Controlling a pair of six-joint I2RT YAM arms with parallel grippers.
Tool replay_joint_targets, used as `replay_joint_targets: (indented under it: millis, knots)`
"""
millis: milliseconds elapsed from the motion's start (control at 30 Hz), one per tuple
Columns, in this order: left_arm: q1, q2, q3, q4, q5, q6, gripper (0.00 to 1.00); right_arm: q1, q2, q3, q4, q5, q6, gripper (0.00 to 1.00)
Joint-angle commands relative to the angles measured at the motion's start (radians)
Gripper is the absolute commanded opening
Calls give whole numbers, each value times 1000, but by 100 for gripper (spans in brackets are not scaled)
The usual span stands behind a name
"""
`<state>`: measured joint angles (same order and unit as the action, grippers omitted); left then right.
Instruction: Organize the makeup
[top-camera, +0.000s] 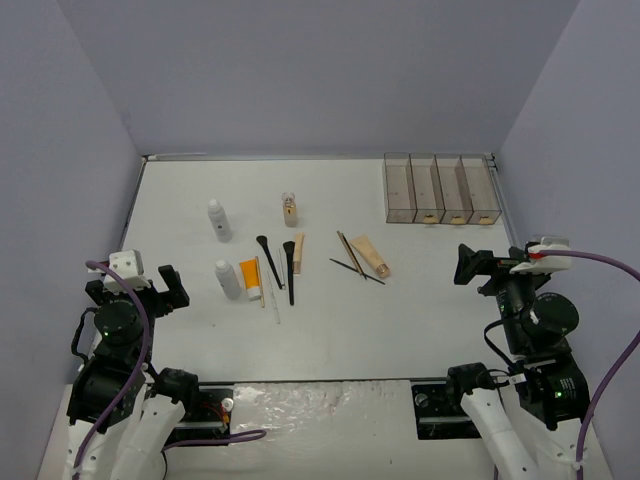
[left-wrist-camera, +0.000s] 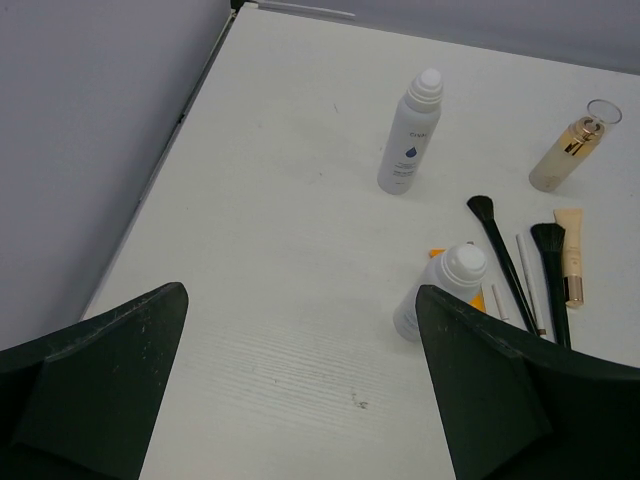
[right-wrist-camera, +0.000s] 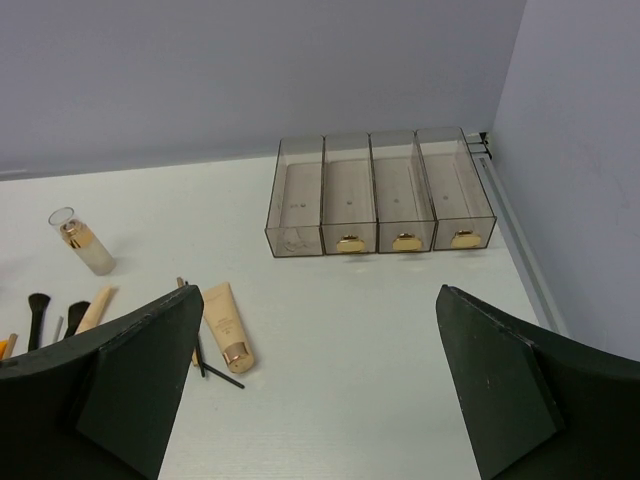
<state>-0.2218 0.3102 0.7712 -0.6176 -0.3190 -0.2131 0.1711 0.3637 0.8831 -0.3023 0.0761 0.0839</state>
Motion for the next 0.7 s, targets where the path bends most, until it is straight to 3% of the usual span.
replay_joint_targets:
  millis: [0,333,667]
  knots:
    - [-5,3,14,73,-5,-1,97,7,30,-12,59,5,17,100]
    - [-5,1,8,79,-8,-2,97,7,127,-8,46,-65,36,100]
    - [-5,2,5,85,-16,1,97,28,539,128,24,-125,142,100]
